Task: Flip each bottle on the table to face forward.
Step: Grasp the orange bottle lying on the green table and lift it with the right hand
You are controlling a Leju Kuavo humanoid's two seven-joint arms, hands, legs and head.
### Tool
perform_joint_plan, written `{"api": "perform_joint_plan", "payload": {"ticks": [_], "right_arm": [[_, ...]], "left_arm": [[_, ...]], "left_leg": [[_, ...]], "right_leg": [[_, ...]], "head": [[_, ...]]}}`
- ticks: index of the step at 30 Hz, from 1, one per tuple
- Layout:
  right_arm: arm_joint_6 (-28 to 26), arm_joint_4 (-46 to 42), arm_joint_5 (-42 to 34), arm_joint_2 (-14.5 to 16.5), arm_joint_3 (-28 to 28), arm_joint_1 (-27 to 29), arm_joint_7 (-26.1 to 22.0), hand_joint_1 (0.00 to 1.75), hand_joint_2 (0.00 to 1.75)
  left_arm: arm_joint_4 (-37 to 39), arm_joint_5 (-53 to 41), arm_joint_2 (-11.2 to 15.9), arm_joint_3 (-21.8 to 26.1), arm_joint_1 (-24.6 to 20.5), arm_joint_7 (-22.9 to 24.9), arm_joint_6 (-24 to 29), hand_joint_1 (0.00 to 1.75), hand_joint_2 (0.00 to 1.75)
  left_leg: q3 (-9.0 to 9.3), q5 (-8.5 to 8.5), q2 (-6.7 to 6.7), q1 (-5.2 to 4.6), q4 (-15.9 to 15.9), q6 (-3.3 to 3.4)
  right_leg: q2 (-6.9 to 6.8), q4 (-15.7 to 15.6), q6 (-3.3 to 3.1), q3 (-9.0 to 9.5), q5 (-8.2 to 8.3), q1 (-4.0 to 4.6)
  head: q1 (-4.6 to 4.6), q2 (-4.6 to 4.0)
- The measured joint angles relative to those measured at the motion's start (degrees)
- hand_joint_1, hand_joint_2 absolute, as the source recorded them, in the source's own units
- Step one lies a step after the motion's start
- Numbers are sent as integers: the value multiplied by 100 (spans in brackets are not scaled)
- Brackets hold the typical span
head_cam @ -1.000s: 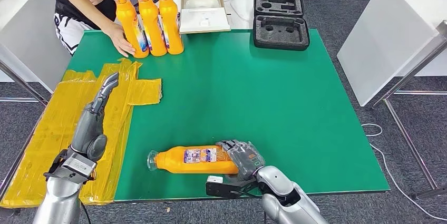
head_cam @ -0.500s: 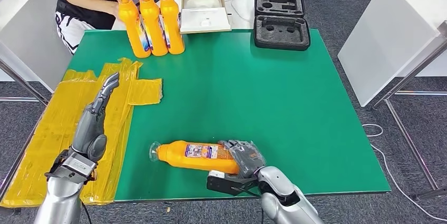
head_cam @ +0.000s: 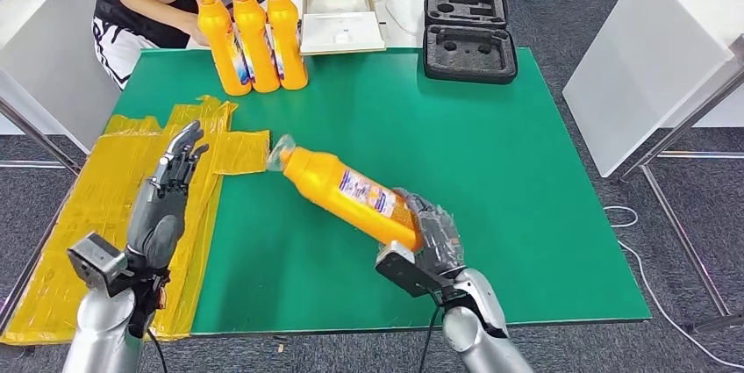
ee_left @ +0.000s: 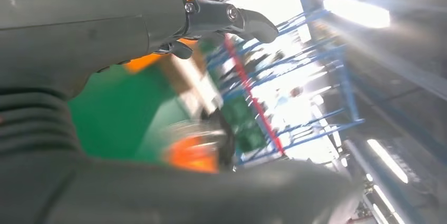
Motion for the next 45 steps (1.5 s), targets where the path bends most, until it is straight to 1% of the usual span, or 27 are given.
{"api": "perform_joint_plan", "payload": {"ticks": [2,6,8,10,11,15,19,23,27,39,45], "right_arm": [[-95,-80,-124,63,-124,15,-84,175,175],[-131,-165,-173,133,-261,59,-128,175,175],[-150,-179,-192,158,-297,72,-150,175,175],[-228,-186,-262,184,-329,84,-218,175,175],[-297,-189,-324,205,-349,87,-271,175,175],[-541,-241,-627,350,-432,82,-484,175,175],[-560,-362,-1034,477,-447,46,-760,175,175],[-560,-380,-1158,581,-387,-62,-899,175,175],[-558,-343,-1213,666,-238,-207,-984,175,175],[-542,-93,-1366,725,120,-612,-1119,175,175],[-494,292,-1407,732,500,-849,-1203,175,175]], "left_arm": [[83,165,-31,-77,-27,205,-28,0,175],[186,228,-61,-170,-85,258,-34,0,175],[223,252,-63,-192,-98,286,-36,0,87],[273,329,-70,-222,-119,434,-65,0,0],[314,402,-77,-251,-140,534,-94,0,0],[551,802,-143,-456,-322,810,-160,0,175],[761,1120,-238,-789,-571,1036,-34,0,175],[971,1352,-348,-1117,-787,1124,46,0,175],[1151,1626,-465,-1322,-945,1194,78,0,175],[1420,2054,-590,-1604,-1228,1294,133,0,175],[1519,2309,-614,-1658,-1375,1379,187,0,175]], "left_leg": [[-1,0,3,-1,0,0],[-2,0,4,-1,0,0],[-3,-1,4,-1,0,0],[-4,-1,4,0,0,0],[-4,-1,4,0,0,0],[-6,1,3,0,0,0],[-7,2,3,-1,0,1],[-9,3,2,-2,1,3],[-10,3,3,-2,1,3],[-12,3,2,-1,1,3],[-12,3,2,-1,1,3]], "right_leg": [[1,0,1,0,1,0],[1,0,2,-1,1,0],[1,0,1,-2,1,0],[1,0,1,-4,1,0],[1,0,1,-5,1,1],[1,1,1,-6,1,1],[1,1,2,-4,3,0],[1,1,3,-3,3,-1],[1,1,3,-4,3,0],[1,2,3,-5,3,0],[1,2,3,-4,3,1]], "head": [[-1,0],[-1,0],[-2,0],[-1,0],[-1,0],[-1,0],[-1,0],[0,0],[-1,0],[-2,0],[-1,0]]}}
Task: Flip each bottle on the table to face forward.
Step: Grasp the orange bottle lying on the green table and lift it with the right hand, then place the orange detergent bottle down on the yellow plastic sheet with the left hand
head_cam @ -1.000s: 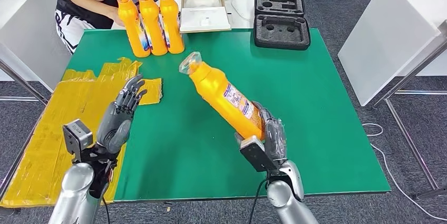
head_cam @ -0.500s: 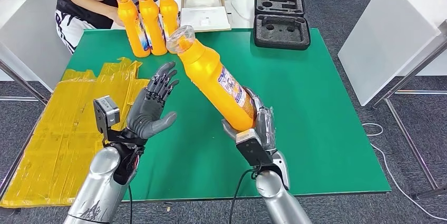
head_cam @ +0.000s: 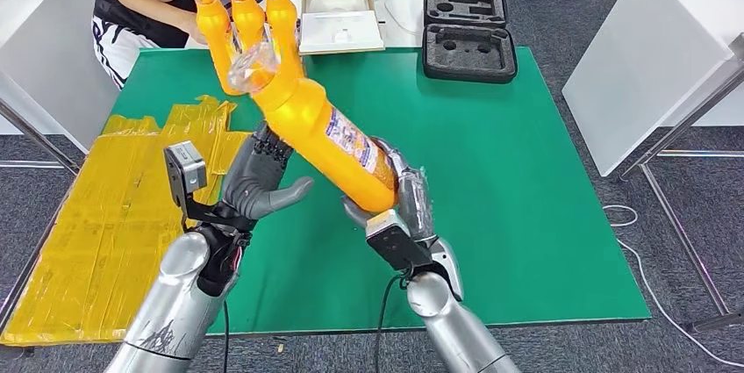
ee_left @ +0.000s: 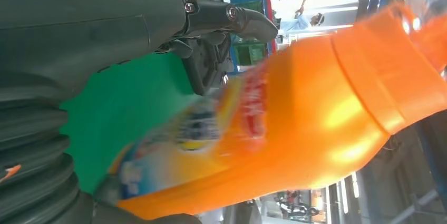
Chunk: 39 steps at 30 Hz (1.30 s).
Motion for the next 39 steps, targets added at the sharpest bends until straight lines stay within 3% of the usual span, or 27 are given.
{"api": "perform_joint_plan", "payload": {"ticks": [11,22,23,26,27,28,39], "right_arm": [[305,609,223,48,758,-256,217,175,175],[550,1070,301,59,1063,-538,319,175,175],[557,1088,301,60,1072,-546,320,175,175],[561,1135,301,66,1089,-569,321,175,175],[564,1149,301,69,1092,-578,321,175,175],[570,1163,301,71,1095,-588,321,175,175],[591,1263,301,107,1111,-654,313,175,175]], "left_arm": [[126,394,135,46,0,-55,-19,0,175],[122,469,322,205,197,-84,-9,0,175],[122,470,327,212,207,-85,-9,13,175],[122,473,339,221,218,-85,-3,137,175],[122,474,342,224,220,-88,2,168,175],[121,476,345,227,223,-91,12,174,175],[55,483,366,315,275,-98,61,175,175]], "left_leg": [[-2,0,0,1,-1,-1],[-2,1,-1,1,0,-1],[-2,1,-1,1,0,-1],[-2,1,-1,1,0,-1],[-2,1,-1,1,0,-1],[-2,1,0,1,0,-1],[-2,1,0,1,0,-1]], "right_leg": [[0,1,-1,-2,-1,1],[0,1,-1,-2,-1,0],[0,1,-1,-3,-1,0],[0,1,-1,-3,-1,0],[0,1,-1,-3,-1,0],[0,1,-1,-3,-1,0],[0,1,-1,-3,-1,0]], "head": [[-1,0],[0,0],[0,0],[-1,0],[-1,0],[-1,0],[0,0]]}}
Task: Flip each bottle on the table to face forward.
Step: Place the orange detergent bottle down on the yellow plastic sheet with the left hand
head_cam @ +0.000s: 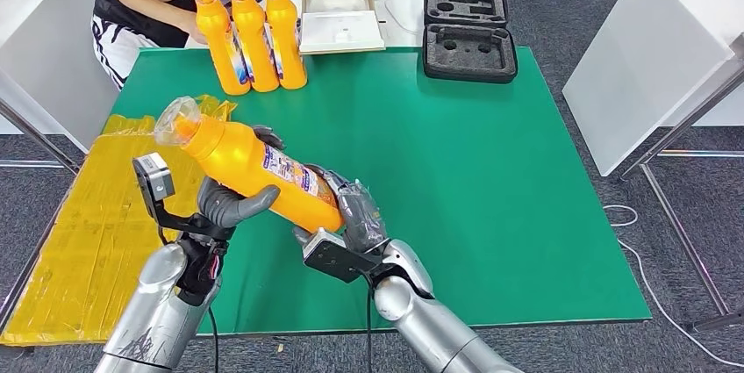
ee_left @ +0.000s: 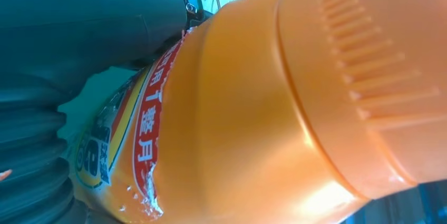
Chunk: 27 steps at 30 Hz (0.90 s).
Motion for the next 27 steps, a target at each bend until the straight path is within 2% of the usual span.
{"api": "perform_joint_plan", "payload": {"ticks": [9,13,27], "right_arm": [[-39,-87,48,-4,-20,9,4,172,175],[-94,-177,76,-36,-42,33,-2,0,175],[-211,-753,-32,-242,-230,324,-25,0,175]], "left_arm": [[-92,24,-1,38,7,0,28,175,175],[-139,25,-1,44,3,-1,37,175,175],[-285,105,9,332,-69,-89,107,175,175]], "left_leg": [[0,0,0,0,0,0],[0,0,1,0,0,0],[0,0,0,0,0,0]], "right_leg": [[0,0,0,-1,0,0],[0,0,0,-1,0,0],[0,0,0,0,0,0]], "head": [[-1,0],[0,0],[1,0]]}}
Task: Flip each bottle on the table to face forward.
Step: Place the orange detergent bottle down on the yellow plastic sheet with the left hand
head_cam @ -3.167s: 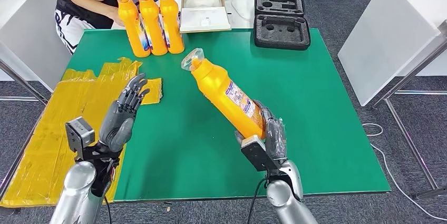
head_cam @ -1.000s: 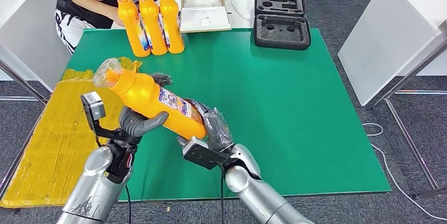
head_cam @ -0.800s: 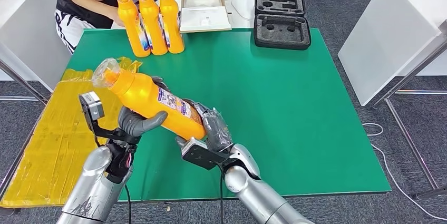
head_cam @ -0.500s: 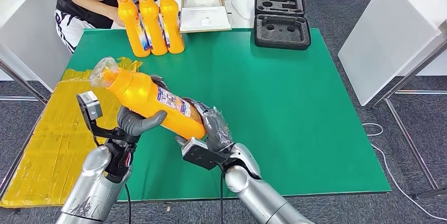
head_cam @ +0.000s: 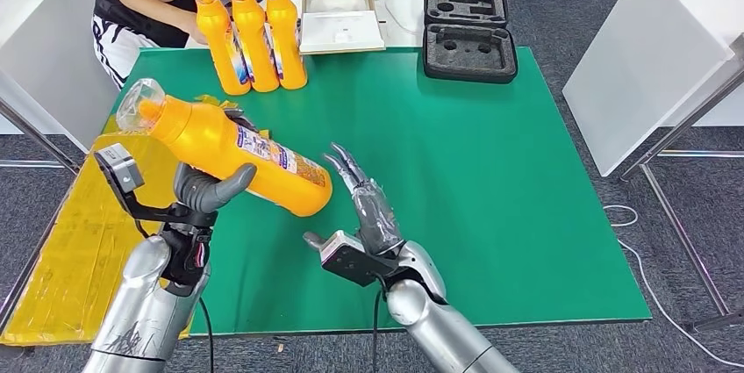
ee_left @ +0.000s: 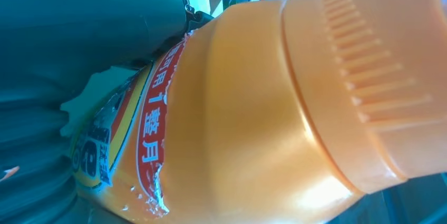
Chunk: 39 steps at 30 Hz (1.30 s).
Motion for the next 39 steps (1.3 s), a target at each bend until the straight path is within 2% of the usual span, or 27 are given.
{"api": "perform_joint_plan", "payload": {"ticks": [5,8,9,12,16,18,21,25,33,36,39], "right_arm": [[37,-158,-215,-33,-89,105,-2,0,175],[100,-476,-527,-118,-282,286,-81,0,44],[132,-605,-643,-158,-357,359,-131,0,44],[349,-1095,-1132,-286,-626,658,-320,0,175],[1122,-1883,-2294,-471,-1040,1122,-527,0,175],[1483,-2273,-2548,-563,-1245,1324,-555,0,175],[1939,-2747,-2567,-648,-1522,1484,-518,0,175],[2455,-3114,-2673,-660,-1924,1555,-391,0,175],[3082,-3218,-2663,-511,-2465,1579,-361,0,175],[3167,-3218,-2641,-441,-2558,1515,-329,0,175],[3191,-3218,-2626,-397,-2624,1465,-299,0,175]], "left_arm": [[-22,-146,2,41,-2,-135,154,175,175],[-44,-598,20,173,-21,-267,566,175,175],[-43,-769,31,230,-27,-287,718,175,175],[-37,-1154,77,431,-29,-338,995,171,175],[-32,-1340,198,674,-29,-535,729,174,175],[-32,-2037,268,714,-47,-605,978,175,175],[9,-3516,353,708,-178,-515,1581,175,175],[219,-5368,428,644,-467,-158,2203,173,175],[1169,-8390,581,108,-951,326,2471,175,175],[1694,-9068,615,-109,-1157,554,2551,175,175],[2049,-9335,634,-248,-1277,662,2573,175,175]], "left_leg": [[0,0,-1,0,0,0],[-1,0,-2,0,0,0],[-1,0,-2,0,0,0],[-1,-1,-2,0,0,0],[-3,-1,-3,0,0,0],[-3,-1,-3,0,0,0],[-3,-1,-2,0,0,0],[0,3,-2,0,0,0],[-1,5,-2,-1,0,-1],[-1,5,0,0,0,-1],[-1,5,-1,0,0,-1]], "right_leg": [[-1,0,0,0,0,0],[-1,0,0,0,0,0],[-1,0,0,0,0,0],[-1,-1,0,-1,0,0],[-2,-1,0,-1,-1,0],[-1,-1,0,-3,-1,0],[-1,-2,0,-4,0,0],[-1,-2,3,-1,3,0],[-1,-1,6,0,6,-1],[-1,-1,6,-1,6,0],[-1,-1,6,-1,6,0]], "head": [[0,0],[-1,0],[-1,0],[-1,0],[-1,0],[-1,0],[-1,0],[-1,0],[-1,0],[-1,0],[-2,0]]}}
